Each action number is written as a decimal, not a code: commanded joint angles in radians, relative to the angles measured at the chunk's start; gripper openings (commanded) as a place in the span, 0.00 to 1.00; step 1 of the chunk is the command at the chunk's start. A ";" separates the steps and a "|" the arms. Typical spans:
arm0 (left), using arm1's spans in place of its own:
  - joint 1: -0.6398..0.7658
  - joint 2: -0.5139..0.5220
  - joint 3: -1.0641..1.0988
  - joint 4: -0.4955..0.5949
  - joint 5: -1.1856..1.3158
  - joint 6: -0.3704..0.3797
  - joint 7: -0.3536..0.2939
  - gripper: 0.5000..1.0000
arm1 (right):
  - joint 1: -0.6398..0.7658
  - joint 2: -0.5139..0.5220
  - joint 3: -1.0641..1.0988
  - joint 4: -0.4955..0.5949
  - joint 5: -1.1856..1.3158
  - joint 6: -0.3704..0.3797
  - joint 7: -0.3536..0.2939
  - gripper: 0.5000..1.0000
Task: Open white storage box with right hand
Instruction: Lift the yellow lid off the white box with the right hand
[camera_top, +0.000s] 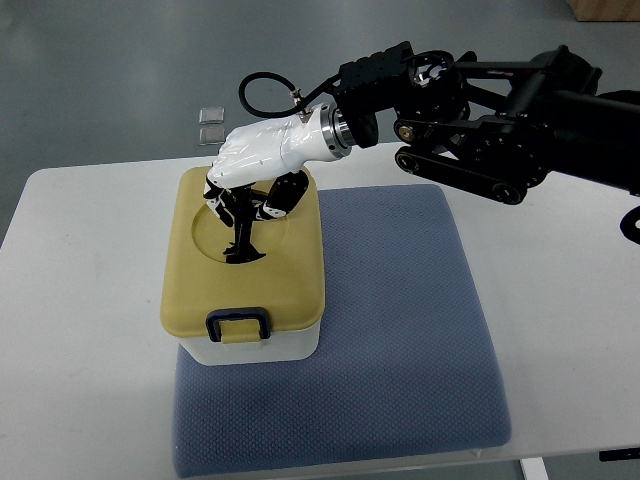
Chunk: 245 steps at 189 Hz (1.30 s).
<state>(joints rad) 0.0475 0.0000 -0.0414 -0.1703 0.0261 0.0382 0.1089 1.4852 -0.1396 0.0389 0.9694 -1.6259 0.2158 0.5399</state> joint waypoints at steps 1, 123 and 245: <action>0.000 0.000 0.000 0.000 0.000 0.000 0.000 1.00 | 0.003 -0.005 0.004 0.002 0.006 -0.023 0.006 0.00; 0.000 0.000 0.000 0.000 0.000 0.000 0.000 1.00 | 0.064 -0.199 0.180 0.012 0.087 -0.033 0.058 0.00; 0.000 0.000 0.000 0.000 0.000 0.000 0.000 1.00 | -0.292 -0.604 0.164 0.037 0.078 -0.213 0.071 0.00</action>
<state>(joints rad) 0.0476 0.0000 -0.0414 -0.1703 0.0261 0.0383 0.1089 1.2624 -0.7164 0.2108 1.0064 -1.5385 0.0520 0.6109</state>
